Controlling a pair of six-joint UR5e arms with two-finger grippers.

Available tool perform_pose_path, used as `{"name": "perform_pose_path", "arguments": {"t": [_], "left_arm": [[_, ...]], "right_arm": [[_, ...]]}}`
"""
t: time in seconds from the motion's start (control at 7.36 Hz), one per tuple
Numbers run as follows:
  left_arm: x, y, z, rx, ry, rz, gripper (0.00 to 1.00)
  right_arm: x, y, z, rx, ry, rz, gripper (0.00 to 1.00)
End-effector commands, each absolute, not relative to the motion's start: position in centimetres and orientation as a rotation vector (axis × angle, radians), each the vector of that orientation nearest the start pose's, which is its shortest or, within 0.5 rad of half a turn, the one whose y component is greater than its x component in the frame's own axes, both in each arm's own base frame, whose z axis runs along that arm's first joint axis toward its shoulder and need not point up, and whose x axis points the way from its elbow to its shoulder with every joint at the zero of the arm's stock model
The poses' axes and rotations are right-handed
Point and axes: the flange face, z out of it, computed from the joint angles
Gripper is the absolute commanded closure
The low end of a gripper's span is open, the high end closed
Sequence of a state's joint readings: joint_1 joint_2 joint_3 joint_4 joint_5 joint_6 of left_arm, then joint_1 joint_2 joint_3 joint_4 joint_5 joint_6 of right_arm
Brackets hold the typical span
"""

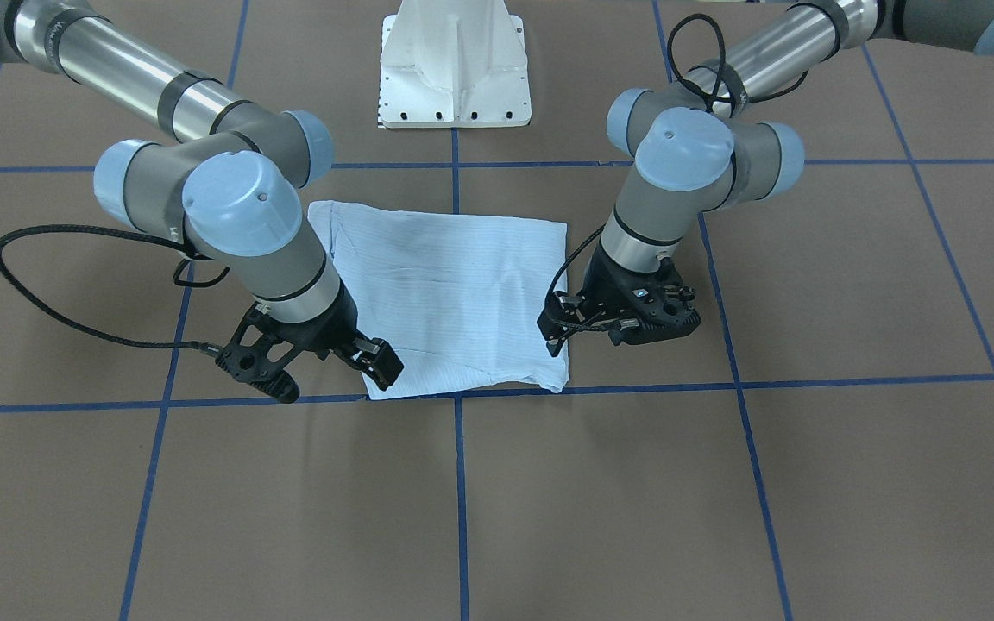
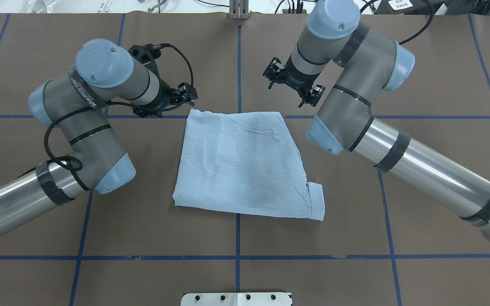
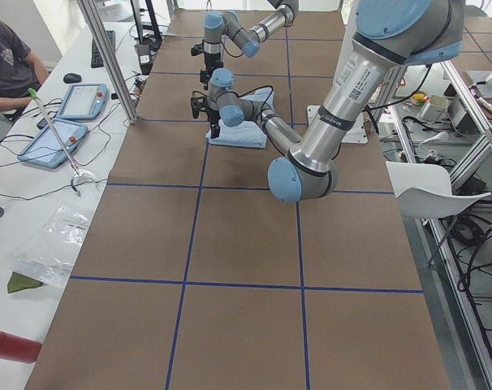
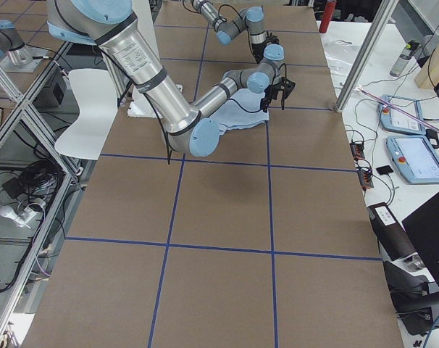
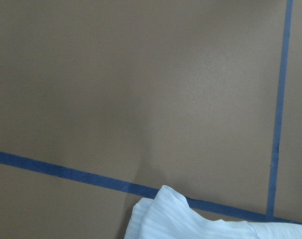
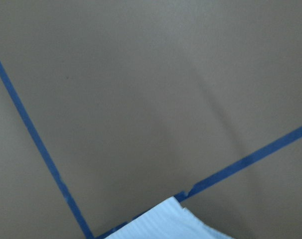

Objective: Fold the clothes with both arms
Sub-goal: 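Open both grippers and raise them away from the folded shirt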

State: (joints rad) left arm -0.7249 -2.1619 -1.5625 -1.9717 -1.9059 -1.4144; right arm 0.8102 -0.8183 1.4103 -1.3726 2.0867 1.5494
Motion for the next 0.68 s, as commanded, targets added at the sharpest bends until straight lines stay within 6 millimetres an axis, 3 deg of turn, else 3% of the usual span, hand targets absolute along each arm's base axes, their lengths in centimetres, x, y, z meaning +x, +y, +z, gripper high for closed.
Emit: {"name": "perform_pose_path", "arguments": {"t": [0.0,0.14,0.54], "left_arm": [[39.2,-52.2,29.5,0.127,1.033,-0.328,0.00],[36.1,-51.0,31.1,0.164,1.008,-0.271,0.00],[24.3,-50.7,36.2,0.236,0.891,-0.162,0.00]], "right_arm": [[-36.7,-62.6,29.1,-0.082,-0.869,0.384,0.00],[-32.4,-63.1,32.8,-0.029,-0.835,0.298,0.00],[-19.2,-64.8,42.9,0.054,-0.726,0.029,0.00]]}}
